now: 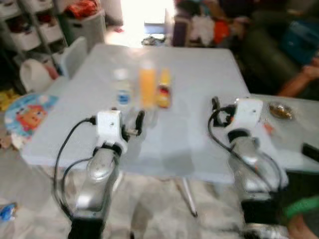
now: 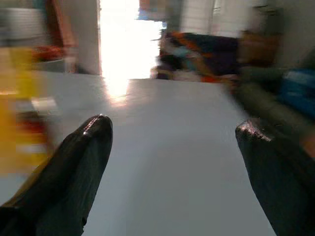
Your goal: Restocking fridge
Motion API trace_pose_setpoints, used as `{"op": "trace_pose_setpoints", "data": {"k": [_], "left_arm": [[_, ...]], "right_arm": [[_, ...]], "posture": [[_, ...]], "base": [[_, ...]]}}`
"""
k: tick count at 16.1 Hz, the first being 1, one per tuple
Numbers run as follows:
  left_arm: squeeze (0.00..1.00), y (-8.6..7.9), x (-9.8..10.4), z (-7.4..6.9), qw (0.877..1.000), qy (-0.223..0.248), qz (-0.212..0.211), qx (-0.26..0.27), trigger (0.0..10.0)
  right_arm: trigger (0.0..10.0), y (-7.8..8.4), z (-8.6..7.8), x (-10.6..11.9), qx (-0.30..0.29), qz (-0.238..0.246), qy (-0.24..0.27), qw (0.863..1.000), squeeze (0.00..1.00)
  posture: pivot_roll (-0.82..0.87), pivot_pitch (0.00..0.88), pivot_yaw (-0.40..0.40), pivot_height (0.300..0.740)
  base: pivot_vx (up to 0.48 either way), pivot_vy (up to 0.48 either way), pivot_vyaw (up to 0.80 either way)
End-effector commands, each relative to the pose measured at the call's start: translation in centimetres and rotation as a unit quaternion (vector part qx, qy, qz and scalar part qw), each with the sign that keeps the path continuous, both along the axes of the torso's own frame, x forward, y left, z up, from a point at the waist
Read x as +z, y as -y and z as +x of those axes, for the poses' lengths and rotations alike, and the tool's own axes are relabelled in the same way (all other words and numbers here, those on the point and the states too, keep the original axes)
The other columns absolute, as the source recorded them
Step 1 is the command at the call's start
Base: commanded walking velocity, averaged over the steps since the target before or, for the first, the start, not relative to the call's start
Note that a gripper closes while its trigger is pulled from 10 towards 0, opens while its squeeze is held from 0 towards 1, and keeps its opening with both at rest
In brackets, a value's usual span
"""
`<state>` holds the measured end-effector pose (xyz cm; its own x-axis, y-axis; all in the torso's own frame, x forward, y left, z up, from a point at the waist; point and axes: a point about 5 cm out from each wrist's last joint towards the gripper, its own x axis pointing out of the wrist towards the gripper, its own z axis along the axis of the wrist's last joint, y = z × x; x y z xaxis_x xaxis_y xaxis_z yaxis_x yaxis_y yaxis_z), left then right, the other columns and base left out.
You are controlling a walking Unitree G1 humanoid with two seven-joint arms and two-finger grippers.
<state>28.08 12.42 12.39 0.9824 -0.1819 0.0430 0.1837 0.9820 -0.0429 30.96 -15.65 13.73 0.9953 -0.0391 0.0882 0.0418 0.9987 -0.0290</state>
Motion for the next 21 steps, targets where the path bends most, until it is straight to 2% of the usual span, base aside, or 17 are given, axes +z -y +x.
{"op": "trace_pose_setpoints", "data": {"k": [1, 5, 9, 17, 21], "left_arm": [[0.0, 0.0, 0.1, 0.1, 1.0, -0.001, 0.001, 0.004, 10.0], [0.0, 0.2, 0.2, 0.0, 1.0, 0.007, -0.002, -0.002, 10.0], [0.0, 0.4, 0.2, 0.2, 1.0, 0.006, -0.002, -0.005, 10.0], [0.0, 0.7, 1.9, 0.5, 0.999, 0.049, 0.011, -0.015, 10.0], [0.0, 1.2, 1.5, 0.1, 0.999, 0.049, 0.009, -0.022, 10.0]], "right_arm": [[10.0, 0.1, 0.0, 0.3, 0.003, -0.003, 0.005, 1.0, 0.0], [10.0, -0.3, 0.1, 0.5, 0.016, -0.021, 0.018, 0.999, 0.0], [10.0, -0.7, 0.3, 1.1, 0.022, -0.015, 0.03, 0.999, 0.0], [10.0, -0.4, 1.0, 2.7, 0.013, -0.003, 0.053, 0.998, 0.0], [10.0, -0.7, 0.8, 2.3, 0.021, -0.011, 0.046, 0.999, 0.0]], "posture": [[-0.01, 0.0, -0.047, 0.74], [-0.01, 0.0, -0.046, 0.74], [-0.01, 0.0, -0.045, 0.74], [0.0, 0.0, -0.047, 0.74], [-0.01, 0.0, -0.052, 0.74]], "base": [[0.0, 0.48, 0.0], [0.0, 0.45, 0.0], [0.0, 0.333, 0.0], [0.0, 0.0, 0.0], [0.304, 0.0, 0.0]]}}
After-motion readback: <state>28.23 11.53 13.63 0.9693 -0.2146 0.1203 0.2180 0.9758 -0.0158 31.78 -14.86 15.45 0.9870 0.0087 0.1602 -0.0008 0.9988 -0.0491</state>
